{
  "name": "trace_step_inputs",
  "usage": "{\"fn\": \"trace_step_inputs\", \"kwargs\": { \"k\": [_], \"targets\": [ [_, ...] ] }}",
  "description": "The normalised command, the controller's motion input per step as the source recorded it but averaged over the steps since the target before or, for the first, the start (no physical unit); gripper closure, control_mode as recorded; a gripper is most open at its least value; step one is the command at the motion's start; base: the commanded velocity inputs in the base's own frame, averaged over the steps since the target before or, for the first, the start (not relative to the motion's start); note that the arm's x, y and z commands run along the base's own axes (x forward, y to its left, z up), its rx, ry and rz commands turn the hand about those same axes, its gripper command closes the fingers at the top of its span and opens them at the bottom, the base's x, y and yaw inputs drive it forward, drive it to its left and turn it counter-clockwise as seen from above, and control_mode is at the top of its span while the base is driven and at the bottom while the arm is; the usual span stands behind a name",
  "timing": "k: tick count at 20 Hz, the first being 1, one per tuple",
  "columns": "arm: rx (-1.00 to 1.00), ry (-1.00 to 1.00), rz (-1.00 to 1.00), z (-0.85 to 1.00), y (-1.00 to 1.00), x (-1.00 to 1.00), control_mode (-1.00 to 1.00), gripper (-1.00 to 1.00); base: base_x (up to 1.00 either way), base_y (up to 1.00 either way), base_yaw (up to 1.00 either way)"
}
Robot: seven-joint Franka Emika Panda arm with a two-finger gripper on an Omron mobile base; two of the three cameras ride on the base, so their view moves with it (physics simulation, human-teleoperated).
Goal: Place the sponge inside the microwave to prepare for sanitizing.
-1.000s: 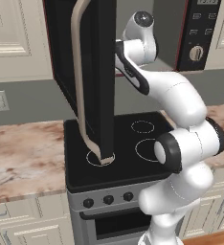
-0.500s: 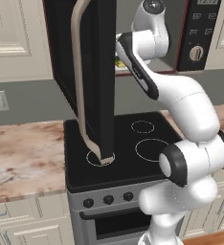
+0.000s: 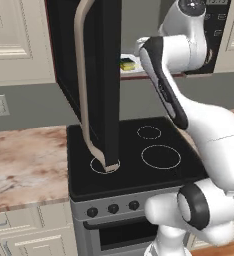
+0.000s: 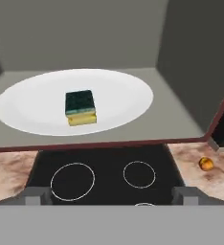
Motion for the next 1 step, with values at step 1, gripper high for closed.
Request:
{"fn": "trace_step_inputs", "kwargs": {
  "k": [1],
  "targets": [
    [0.07, -0.02, 0.00, 0.00, -0.14, -1.00, -1.00, -1.00, 0.00, 0.00, 0.00]
  ]
}}
